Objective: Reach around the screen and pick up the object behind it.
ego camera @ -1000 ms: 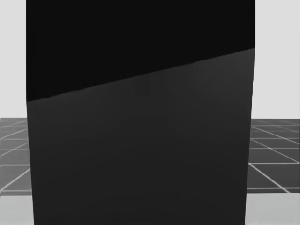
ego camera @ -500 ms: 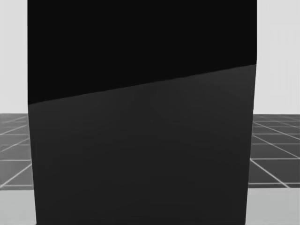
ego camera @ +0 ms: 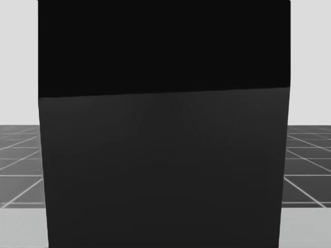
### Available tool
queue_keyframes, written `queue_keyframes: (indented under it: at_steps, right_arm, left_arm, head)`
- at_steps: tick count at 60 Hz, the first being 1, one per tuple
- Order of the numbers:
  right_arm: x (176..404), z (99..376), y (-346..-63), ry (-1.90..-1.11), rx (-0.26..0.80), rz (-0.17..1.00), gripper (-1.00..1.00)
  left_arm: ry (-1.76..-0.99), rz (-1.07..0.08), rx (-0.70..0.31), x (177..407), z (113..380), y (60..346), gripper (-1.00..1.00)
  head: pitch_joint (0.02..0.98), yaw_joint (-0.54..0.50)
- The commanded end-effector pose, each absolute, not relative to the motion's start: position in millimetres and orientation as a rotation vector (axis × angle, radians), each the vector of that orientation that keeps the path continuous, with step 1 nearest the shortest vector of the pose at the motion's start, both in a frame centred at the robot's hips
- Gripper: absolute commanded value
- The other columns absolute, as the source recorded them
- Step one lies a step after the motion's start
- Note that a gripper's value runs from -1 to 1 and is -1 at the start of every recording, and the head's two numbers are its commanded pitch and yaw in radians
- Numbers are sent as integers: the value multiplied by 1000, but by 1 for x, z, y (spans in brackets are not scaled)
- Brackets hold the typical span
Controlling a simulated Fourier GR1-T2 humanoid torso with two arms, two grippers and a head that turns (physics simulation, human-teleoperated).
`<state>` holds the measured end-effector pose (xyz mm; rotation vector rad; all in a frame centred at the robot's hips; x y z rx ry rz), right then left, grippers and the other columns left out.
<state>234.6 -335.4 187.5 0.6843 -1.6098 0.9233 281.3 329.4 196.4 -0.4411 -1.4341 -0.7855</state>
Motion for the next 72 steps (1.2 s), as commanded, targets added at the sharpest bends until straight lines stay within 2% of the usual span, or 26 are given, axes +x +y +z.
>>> queue_keyframes:
  at_steps: [1,20,39,53,72]
  right_arm:
    - [233,184,-330,-1594,726,957,-1000]
    - [237,182,-321,-1588,745,977,-1000]
    - [238,181,-317,-1583,752,998,-1000]
    - [237,179,-315,-1582,754,1013,-1000]
    - [236,178,-312,-1577,758,1025,-1000]
  left_arm:
    - [-1412,-809,-458,300,188,326,-1000]
    - [-1348,-778,-484,345,173,329,-1000]
    - [-1289,-834,-495,387,162,302,-1000]
    - [-1259,-869,-526,399,157,277,-1000]
    - [-1225,-887,-546,415,145,270,-1000]
  head:
    - [142,9]
    - [149,42]
    - [152,30]
    - [157,26]
    - [161,19]
